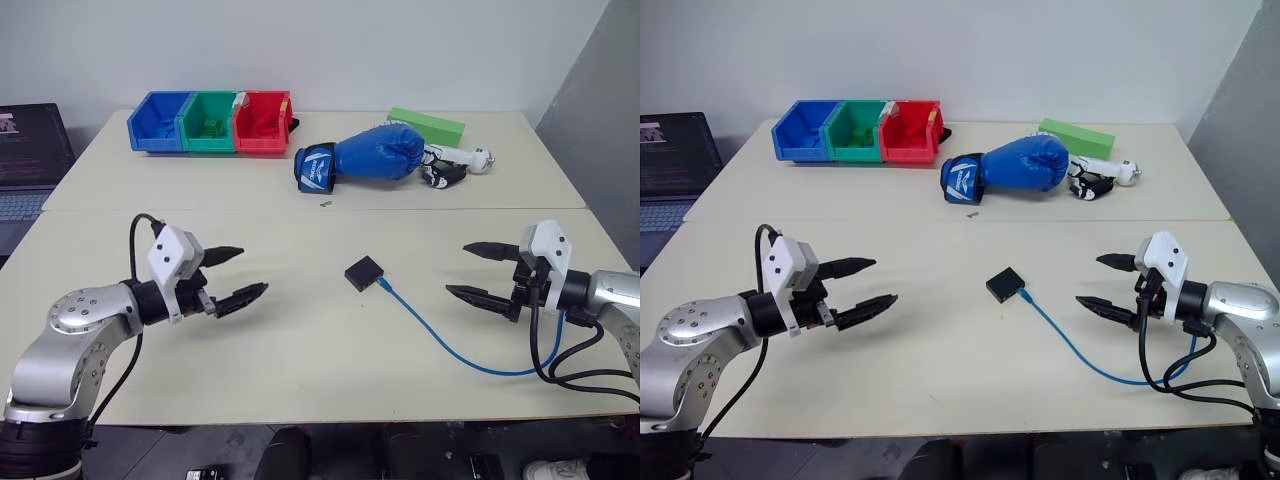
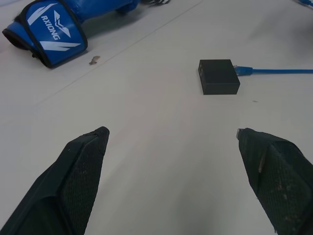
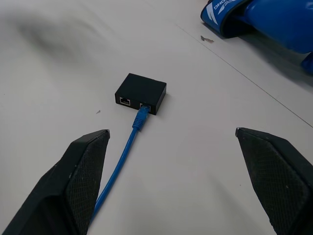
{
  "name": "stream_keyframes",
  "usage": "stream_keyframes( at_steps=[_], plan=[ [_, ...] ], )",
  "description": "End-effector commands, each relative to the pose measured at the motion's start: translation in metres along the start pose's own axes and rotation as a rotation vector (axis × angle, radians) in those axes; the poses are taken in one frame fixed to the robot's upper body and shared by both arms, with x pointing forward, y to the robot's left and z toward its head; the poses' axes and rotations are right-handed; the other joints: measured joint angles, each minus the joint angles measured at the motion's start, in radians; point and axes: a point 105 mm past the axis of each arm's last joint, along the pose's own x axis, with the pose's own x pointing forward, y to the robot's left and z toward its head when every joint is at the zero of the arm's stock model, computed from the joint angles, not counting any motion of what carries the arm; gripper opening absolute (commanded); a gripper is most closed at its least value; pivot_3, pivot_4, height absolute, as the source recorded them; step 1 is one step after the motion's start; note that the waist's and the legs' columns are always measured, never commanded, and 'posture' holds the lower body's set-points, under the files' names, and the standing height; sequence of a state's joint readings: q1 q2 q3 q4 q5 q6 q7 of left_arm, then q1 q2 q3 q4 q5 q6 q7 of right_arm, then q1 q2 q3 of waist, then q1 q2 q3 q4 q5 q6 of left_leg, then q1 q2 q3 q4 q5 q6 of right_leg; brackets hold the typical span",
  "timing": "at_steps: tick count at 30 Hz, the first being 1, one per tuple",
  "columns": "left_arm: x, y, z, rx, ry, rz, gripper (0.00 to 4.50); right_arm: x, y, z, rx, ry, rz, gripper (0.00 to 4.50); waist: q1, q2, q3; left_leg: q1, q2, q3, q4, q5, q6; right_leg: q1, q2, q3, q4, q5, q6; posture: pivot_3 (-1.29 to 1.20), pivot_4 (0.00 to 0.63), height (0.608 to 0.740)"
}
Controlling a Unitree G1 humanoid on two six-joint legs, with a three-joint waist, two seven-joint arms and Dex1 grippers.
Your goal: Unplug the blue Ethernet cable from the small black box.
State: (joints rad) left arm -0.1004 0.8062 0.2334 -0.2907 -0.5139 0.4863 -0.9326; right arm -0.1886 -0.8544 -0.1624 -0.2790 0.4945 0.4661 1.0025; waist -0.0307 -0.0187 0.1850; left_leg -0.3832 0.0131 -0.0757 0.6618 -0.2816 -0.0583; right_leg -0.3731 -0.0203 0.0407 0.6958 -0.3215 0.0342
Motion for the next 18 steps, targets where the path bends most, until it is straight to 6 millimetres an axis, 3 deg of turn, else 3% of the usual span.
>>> stream_keyframes(
  at_steps=[1,10,13,18],
  plan=[
    [-0.005,-0.002,0.011,0.058,-0.016,-0.012,4.47,-0.001,0.001,0.014,-0.045,-0.029,0.016,4.36,0.000,0.000,0.000,0.000,0.000,0.000,0.000,0.000,0.000,0.000,0.000,0.000,0.000,0.000,0.000,0.00,0.150,0.740],
    [-0.005,-0.007,0.008,0.060,0.003,-0.026,4.47,0.003,0.002,0.010,-0.048,-0.027,0.002,4.36,0.000,0.000,0.000,0.000,0.000,0.000,0.000,0.000,0.000,0.000,0.000,0.000,0.000,0.000,0.000,0.00,0.150,0.740],
    [0.000,-0.013,0.012,0.077,0.000,-0.060,4.47,0.014,0.006,0.011,-0.044,-0.065,-0.017,4.36,0.000,0.000,0.000,0.000,0.000,0.000,0.000,0.000,0.000,0.000,0.000,0.000,0.000,0.000,0.000,0.00,0.150,0.740],
    [0.005,-0.032,0.011,0.130,0.014,-0.210,4.47,0.056,0.031,-0.007,0.000,-0.069,-0.063,4.36,-0.002,0.000,0.000,0.000,0.000,-0.001,0.000,0.000,0.000,0.000,0.000,0.001,0.000,0.000,0.000,0.00,0.150,0.740]
  ],
)
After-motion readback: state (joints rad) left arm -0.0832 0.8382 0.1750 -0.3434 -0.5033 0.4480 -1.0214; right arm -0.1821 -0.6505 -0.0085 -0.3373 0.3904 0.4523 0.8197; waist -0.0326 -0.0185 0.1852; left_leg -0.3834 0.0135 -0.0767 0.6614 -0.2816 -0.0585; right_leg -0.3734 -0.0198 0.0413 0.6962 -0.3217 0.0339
